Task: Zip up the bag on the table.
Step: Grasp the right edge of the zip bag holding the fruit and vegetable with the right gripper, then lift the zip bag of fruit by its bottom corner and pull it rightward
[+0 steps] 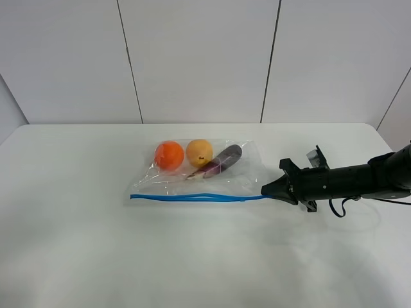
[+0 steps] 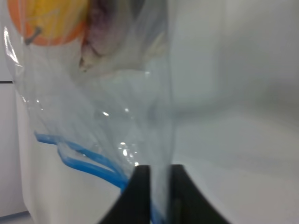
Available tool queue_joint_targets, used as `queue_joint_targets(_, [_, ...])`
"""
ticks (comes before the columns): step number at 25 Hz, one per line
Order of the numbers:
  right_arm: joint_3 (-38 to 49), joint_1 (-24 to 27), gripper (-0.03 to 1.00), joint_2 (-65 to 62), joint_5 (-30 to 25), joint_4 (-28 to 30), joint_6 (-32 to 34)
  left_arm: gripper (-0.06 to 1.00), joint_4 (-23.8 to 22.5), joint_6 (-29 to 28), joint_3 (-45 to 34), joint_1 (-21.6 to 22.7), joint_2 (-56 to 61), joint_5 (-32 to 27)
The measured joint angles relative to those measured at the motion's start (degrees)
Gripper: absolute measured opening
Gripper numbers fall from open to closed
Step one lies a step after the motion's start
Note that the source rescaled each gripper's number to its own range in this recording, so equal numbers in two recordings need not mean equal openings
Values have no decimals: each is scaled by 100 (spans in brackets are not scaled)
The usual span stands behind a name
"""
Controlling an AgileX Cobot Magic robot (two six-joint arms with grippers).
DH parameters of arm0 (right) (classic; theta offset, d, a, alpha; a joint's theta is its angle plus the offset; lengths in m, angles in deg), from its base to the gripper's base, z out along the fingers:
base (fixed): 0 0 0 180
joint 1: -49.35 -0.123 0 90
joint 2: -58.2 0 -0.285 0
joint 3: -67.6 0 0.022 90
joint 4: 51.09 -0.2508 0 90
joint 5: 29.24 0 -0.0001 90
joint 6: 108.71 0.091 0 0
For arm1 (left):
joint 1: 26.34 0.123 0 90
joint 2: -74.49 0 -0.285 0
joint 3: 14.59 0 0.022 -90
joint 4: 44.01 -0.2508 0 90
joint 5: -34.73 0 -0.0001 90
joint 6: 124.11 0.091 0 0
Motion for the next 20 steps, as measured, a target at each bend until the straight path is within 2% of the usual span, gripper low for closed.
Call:
queue_joint_targets(1, [0, 0, 0, 0, 11, 0, 0, 100, 0, 0, 0, 0, 0, 0])
queue_joint_targets(12, [0, 0, 0, 0, -52, 7, -42, 100, 23, 121, 0, 0, 0, 24])
queue_joint_targets(14, [0, 0, 0, 0, -52, 17, -68, 100, 225, 569, 0, 0, 0, 40])
queue_joint_targets(16, [0, 0, 0, 0, -52, 32, -83, 100, 639, 1312, 52, 0, 0, 40])
queue_joint_targets(20, [0, 0, 0, 0, -53, 88, -83, 100, 2212, 3527, 98, 0, -323, 113])
